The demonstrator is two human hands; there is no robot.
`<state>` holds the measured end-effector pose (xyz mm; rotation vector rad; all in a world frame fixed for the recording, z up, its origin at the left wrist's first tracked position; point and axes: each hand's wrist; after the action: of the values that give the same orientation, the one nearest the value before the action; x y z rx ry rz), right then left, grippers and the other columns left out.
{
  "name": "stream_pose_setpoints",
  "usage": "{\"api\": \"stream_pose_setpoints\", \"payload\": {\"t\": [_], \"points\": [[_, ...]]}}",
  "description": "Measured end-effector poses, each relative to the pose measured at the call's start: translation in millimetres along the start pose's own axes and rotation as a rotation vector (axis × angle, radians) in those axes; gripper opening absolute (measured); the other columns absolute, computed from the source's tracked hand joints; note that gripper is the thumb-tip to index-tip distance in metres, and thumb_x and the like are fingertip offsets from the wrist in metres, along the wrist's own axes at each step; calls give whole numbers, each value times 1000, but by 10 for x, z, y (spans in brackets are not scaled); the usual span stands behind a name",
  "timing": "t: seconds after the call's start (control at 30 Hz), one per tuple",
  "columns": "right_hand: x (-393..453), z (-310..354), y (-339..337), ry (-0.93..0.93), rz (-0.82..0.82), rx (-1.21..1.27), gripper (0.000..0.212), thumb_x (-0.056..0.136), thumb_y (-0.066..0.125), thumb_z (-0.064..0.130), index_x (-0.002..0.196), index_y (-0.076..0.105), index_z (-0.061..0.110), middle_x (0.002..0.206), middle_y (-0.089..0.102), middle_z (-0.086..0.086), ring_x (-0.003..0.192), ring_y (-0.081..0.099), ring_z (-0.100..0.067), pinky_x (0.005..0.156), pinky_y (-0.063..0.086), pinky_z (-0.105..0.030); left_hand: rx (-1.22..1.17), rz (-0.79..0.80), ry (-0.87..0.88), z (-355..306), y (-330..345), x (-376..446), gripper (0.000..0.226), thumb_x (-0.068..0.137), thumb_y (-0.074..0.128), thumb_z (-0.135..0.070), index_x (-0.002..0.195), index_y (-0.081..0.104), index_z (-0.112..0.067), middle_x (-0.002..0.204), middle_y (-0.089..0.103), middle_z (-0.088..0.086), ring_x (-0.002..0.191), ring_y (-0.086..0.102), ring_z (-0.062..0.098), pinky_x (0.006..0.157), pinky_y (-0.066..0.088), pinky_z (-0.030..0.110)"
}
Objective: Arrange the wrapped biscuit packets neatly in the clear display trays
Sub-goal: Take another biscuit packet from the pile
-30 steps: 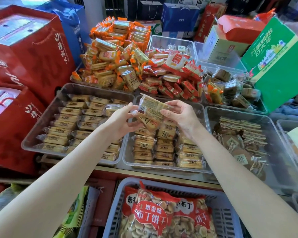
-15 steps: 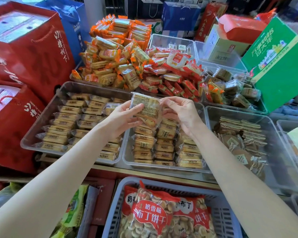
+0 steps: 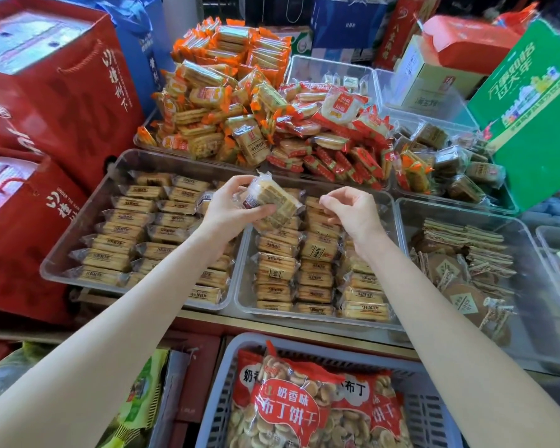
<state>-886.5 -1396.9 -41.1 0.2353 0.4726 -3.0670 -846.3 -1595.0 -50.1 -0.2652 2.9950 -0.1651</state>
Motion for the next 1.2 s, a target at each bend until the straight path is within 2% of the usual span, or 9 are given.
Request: {"api": "stream_pose_setpoints", "payload": {"t": [0.17, 0.27, 0.33, 0.53, 0.63, 0.8, 0.93, 1.07, 1.2], "points": [[144, -282, -11, -50, 100, -506, 11, 91, 61, 17, 100, 63, 11, 99, 63, -2, 97, 58, -18, 83, 47, -28, 8, -108, -65, 134, 25, 136, 35, 82, 71, -25, 113, 54, -18, 106, 65, 1, 97, 64, 14, 82, 55, 30], [190, -629, 5, -66, 292, -994, 56, 89, 61, 12, 139, 39, 6, 143, 41, -13, 131, 40, -26, 105, 35, -33, 0, -210, -190, 271, 48, 305, 30, 87, 65, -29, 109, 50, -15, 109, 60, 4, 94, 62, 14, 82, 55, 29], [223, -813, 30, -121, 384, -1229, 81, 85, 67, 17, 149, 17, 8, 156, 18, -14, 143, 19, -28, 115, 20, -38, 28, -255, -241, 342, 71, 414, 37, 86, 65, -36, 109, 50, -12, 112, 59, 5, 95, 61, 15, 88, 53, 34], [255, -970, 152, -279, 199, -1482, 83, 84, 69, 22, 148, 17, 7, 144, 29, -13, 128, 35, -28, 107, 30, -41, 626, -449, -183, 196, 189, 538, 71, 90, 56, -44, 143, 24, -9, 143, 28, 16, 131, 28, 33, 107, 25, 42], [302, -1004, 150, -255, 145, -1470, 71, 85, 66, 18, 143, 26, 7, 136, 37, -11, 124, 37, -26, 104, 32, -40, 694, -530, -25, 181, 158, 487, 65, 90, 57, -30, 143, 25, -9, 142, 27, 15, 129, 28, 32, 105, 23, 40], [328, -938, 64, -328, 139, -1405, 60, 79, 71, 18, 129, 36, 10, 131, 37, -12, 124, 34, -28, 108, 25, -41, 628, -432, 225, 208, 235, 276, 48, 87, 54, -7, 133, 40, -4, 129, 38, 17, 117, 40, 28, 101, 31, 35], [343, -733, -137, -251, 169, -907, 56, 71, 76, 12, 111, 38, 16, 103, 48, -2, 107, 47, -27, 92, 36, -32, 550, -285, 302, 198, 267, 136, 44, 88, 50, -1, 131, 42, -3, 129, 41, 15, 100, 49, 19, 98, 41, 39], [239, -358, -429, -267, 146, -559, 60, 72, 75, 6, 119, 39, 16, 114, 46, 0, 108, 45, -19, 87, 35, -26, 526, -61, 364, 60, 319, 70, 43, 94, 49, -6, 136, 44, -12, 132, 46, 4, 106, 50, 14, 93, 38, 22], [-52, 11, -649, -137, 364, -158, 62, 76, 76, 6, 122, 41, 27, 118, 48, 8, 104, 56, -17, 92, 45, -28, 242, 200, 260, -200, 441, 3, 37, 94, 55, -16, 129, 52, -25, 120, 57, -6, 95, 59, -2, 80, 47, 13]]}}
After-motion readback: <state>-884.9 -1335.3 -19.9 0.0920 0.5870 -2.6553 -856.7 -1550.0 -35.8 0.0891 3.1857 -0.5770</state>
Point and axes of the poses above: each hand's wrist, its own x-axis towards the middle knuckle, its own y-axis out of the palm, z = x × y
